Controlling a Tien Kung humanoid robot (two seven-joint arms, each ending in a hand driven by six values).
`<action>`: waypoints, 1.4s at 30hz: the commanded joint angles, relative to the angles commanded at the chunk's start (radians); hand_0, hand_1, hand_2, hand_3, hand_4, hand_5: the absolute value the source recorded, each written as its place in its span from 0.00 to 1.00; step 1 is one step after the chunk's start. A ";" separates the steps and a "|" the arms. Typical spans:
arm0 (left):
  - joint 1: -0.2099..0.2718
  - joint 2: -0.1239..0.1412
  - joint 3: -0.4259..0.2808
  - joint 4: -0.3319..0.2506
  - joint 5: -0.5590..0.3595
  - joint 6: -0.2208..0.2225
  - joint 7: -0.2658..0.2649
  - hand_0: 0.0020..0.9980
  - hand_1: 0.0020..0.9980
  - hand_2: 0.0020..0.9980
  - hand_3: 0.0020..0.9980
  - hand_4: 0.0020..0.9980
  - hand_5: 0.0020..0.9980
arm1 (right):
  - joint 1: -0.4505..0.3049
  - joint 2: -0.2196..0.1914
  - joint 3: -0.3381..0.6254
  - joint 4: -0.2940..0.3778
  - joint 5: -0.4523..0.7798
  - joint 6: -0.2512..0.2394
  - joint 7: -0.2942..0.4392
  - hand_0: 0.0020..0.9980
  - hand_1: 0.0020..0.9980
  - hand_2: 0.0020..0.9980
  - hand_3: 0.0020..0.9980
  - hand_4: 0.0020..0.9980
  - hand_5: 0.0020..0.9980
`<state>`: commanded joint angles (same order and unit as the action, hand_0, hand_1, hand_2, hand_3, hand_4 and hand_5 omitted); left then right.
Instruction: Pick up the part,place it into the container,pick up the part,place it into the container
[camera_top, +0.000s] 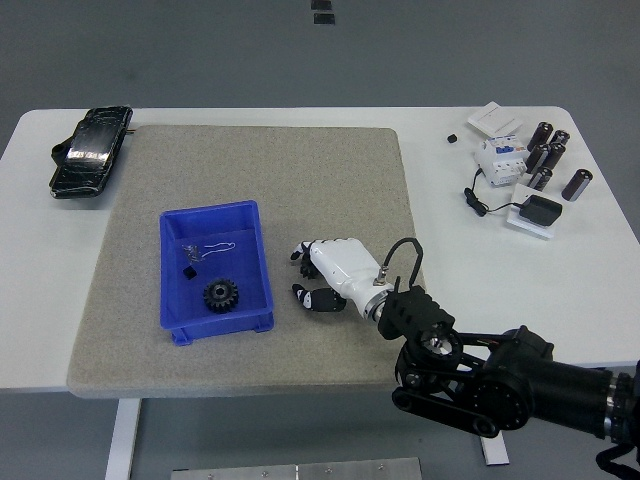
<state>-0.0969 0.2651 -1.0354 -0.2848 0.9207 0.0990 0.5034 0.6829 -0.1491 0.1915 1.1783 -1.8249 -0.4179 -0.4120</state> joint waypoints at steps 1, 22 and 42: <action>0.000 0.000 0.000 0.000 0.000 0.000 0.000 0.72 0.67 0.62 0.58 0.67 0.30 | 0.000 0.000 -0.001 -0.002 0.002 0.000 0.002 0.37 0.51 0.61 0.67 0.55 0.30; -0.001 0.000 0.011 0.003 -0.013 0.007 -0.015 0.72 0.67 0.63 0.59 0.68 0.33 | 0.005 -0.005 -0.010 -0.022 -0.004 -0.026 0.022 0.32 0.44 0.50 0.64 0.47 0.15; -0.001 -0.001 0.012 0.005 -0.011 0.017 -0.025 0.72 0.67 0.64 0.59 0.68 0.37 | 0.012 -0.017 -0.016 -0.032 -0.005 -0.047 0.034 0.27 0.41 0.47 0.62 0.46 0.12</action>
<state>-0.0978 0.2639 -1.0233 -0.2802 0.9096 0.1159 0.4782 0.6952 -0.1663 0.1754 1.1466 -1.8300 -0.4649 -0.3778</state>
